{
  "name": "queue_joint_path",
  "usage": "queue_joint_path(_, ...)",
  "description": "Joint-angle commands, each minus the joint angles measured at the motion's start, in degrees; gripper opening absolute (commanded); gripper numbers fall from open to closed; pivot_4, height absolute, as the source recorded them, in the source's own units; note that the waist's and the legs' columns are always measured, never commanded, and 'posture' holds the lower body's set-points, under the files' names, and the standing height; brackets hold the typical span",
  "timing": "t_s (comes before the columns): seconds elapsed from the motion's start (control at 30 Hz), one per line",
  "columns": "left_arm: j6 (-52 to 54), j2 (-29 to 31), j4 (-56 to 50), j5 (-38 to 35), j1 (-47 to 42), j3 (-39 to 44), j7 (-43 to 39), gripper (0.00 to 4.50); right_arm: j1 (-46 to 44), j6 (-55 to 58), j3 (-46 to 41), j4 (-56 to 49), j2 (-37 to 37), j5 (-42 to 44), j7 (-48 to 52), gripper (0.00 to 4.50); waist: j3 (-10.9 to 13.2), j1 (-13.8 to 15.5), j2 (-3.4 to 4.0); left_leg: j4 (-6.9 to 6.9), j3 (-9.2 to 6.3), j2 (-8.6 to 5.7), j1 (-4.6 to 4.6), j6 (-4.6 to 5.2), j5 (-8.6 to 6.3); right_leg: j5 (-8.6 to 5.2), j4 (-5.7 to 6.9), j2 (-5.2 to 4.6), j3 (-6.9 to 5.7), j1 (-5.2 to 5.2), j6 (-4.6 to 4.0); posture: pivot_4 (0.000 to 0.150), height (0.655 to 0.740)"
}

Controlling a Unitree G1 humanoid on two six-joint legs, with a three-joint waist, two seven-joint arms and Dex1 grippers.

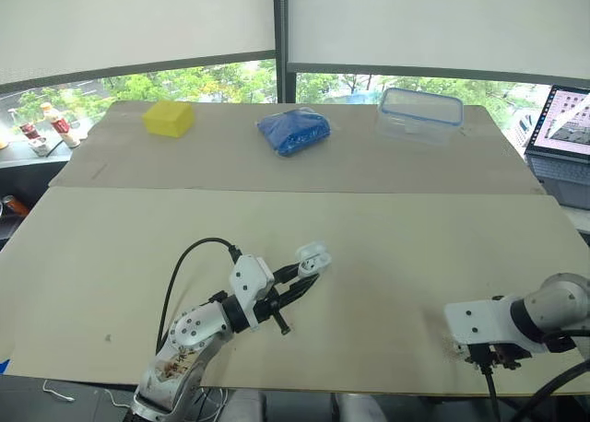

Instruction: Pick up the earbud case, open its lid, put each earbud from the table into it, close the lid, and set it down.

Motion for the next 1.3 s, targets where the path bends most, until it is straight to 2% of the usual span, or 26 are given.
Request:
queue_joint_path(0.03, -0.48, -0.09, -2.09, -0.2, -0.08, -0.18, 0.1, 0.53, -1.5, 0.82, 1.25, 0.3, 0.41, -0.81, -0.25, 2.39, 0.0, 0.04, 0.0, 0.0, 0.0, 0.0, 0.0, 0.0, 0.0, 0.0, 0.0, 0.0, 0.0, 0.0, 0.0, 0.15, 0.6859)
queue_joint_path(0.6, -0.58, -0.06, -1.75, -0.15, -0.57, -0.26, 0.01, 0.53, -2.99, 2.78, 4.23, -1.14, 1.66, 0.52, 1.51, 2.39, -0.01, -0.02, -0.08, 0.0, -0.01, 0.03, 0.04, 0.0, 0.0, 0.0, 0.0, 0.02, -0.01, 0.03, -0.01, 0.15, 0.6859)
queue_joint_path(0.73, -0.6, -0.12, -1.49, 0.0, -0.82, -0.37, -0.03, 0.53, -4.01, 2.73, 4.95, -1.18, 2.06, 0.31, 1.92, 1.26, -0.02, -0.11, -0.12, 0.0, -0.01, 0.03, 0.03, 0.0, 0.0, 0.0, 0.0, 0.02, -0.01, 0.03, 0.0, 0.15, 0.6859)
queue_joint_path(0.8, -0.72, -0.2, -1.33, 0.15, -0.8, -0.53, -0.04, 0.53, -4.67, 2.89, 5.1, -1.29, 2.28, 0.33, 2.14, 0.54, -0.05, -0.32, -0.18, 0.0, -0.01, 0.05, 0.05, 0.0, 0.0, 0.01, 0.0, 0.04, -0.01, 0.03, -0.01, 0.15, 0.6859)
queue_joint_path(0.83, -0.79, -0.24, -1.26, 0.21, -0.8, -0.61, -0.04, 0.53, -4.85, 2.89, 5.02, -1.31, 2.25, 0.4, 2.24, 0.34, -0.06, -0.35, -0.18, 0.0, -0.01, 0.07, 0.06, 0.0, 0.0, 0.01, 0.01, 0.05, -0.01, 0.03, -0.02, 0.15, 0.6859)
queue_joint_path(1.13, -1.61, -0.8, 0.17, 0.54, -1.72, -0.86, -0.29, 0.53, -3.65, 2.81, -2.63, -1.8, 1.95, 3.62, 0.78, 0.34, -0.04, -0.02, -0.14, 0.01, 0.0, 0.03, 0.02, 0.0, 0.0, 0.01, 0.03, 0.02, -0.01, 0.01, -0.02, 0.15, 0.6859)
queue_joint_path(1.2, -2.35, -1.44, 1.3, 0.42, -3.1, -0.87, -0.57, 0.53, -6.9, 4.33, -8.34, -2.25, 7.06, 9.15, -2.0, 0.34, -0.03, 0.01, -0.18, 0.01, 0.0, 0.03, 0.02, 0.0, 0.0, 0.01, 0.02, 0.02, 0.0, 0.02, -0.02, 0.15, 0.6859)
queue_joint_path(1.3, -3.86, -2.52, 4.49, 0.5, -5.51, -0.84, -1.2, 0.53, -10.8, 8.24, -12.33, -3.28, 13.77, 15.95, -4.93, 0.34, -0.02, 0.02, -0.2, 0.04, 0.0, 0.02, 0.0, 0.0, 0.0, 0.02, 0.03, 0.03, -0.01, 0.02, -0.02, 0.15, 0.6859)
